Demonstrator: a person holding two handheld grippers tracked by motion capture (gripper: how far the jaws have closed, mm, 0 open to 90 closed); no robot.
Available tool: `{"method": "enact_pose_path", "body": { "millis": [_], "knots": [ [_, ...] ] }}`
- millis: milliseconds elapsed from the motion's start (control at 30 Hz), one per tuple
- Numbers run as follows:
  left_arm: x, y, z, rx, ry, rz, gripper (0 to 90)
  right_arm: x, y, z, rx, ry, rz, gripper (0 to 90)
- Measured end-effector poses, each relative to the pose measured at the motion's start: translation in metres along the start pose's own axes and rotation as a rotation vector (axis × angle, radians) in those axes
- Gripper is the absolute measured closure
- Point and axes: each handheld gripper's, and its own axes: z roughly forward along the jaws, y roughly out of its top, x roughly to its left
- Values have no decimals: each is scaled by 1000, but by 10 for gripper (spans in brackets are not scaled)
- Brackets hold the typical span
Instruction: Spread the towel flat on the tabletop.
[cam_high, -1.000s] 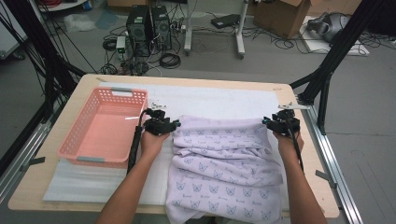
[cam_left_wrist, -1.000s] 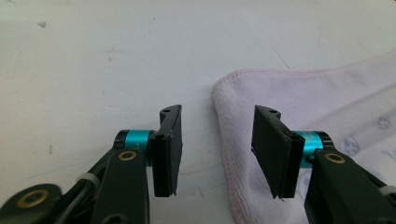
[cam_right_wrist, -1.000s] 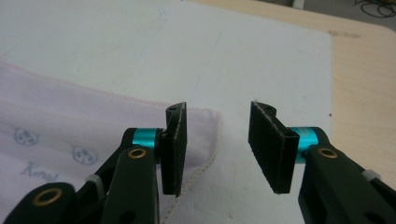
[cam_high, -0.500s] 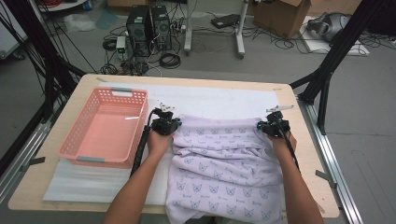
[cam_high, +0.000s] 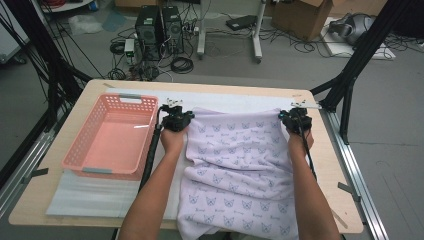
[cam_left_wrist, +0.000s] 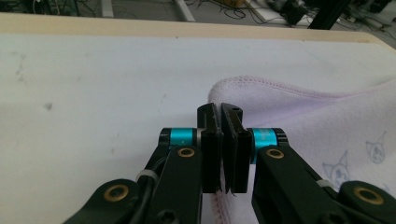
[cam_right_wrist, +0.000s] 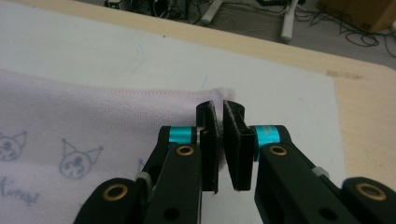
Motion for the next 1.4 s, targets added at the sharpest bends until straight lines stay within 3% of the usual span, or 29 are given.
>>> {"method": "enact_pose_path", "body": {
  "millis": [67,167,200,267,300,400,500,633,733,833,967,1100,1200,1267,1300,1333,1400],
  "knots": [
    [3,6,7,33,-15,16,859,-1,3,3,-2,-2,13,847],
    [6,7,11,22,-29,22,814,-3,6,6,-2,0,24,840],
    [8,7,11,30,-30,15,730,-3,6,7,5,4,30,825],
    [12,4,12,76,-41,-38,520,-4,4,9,23,8,48,749],
    [14,3,11,100,-49,-39,476,-6,3,9,34,20,57,704],
    [13,-1,6,126,-63,-25,429,-7,2,6,59,40,70,629],
    [11,-2,1,166,-89,-12,407,-5,3,-3,64,51,49,605],
    [6,-8,-12,126,-96,20,438,-6,5,-17,62,77,41,590],
    [5,-11,-16,186,-122,31,433,-8,5,-27,61,120,27,576],
    [1,-15,-23,158,-117,35,439,-8,4,-39,65,135,5,554],
    [-4,-25,-24,235,-133,53,431,-6,-2,-47,84,156,-11,546],
    [-12,-32,-26,233,-139,68,426,-3,-12,-50,138,180,-40,536],
    [-19,-36,-28,224,-110,127,521,-1,-21,-50,160,197,-52,535],
    [-22,-37,-28,228,-84,166,686,1,-25,-49,184,207,-56,512],
    [-22,-36,-28,229,-93,154,801,2,-27,-47,206,216,-61,502],
    [-23,-36,-27,227,-86,153,855,4,-28,-45,226,225,-68,501],
    [-22,-34,-27,192,-44,150,865,8,-30,-42,257,222,-88,500]
  ]
}}
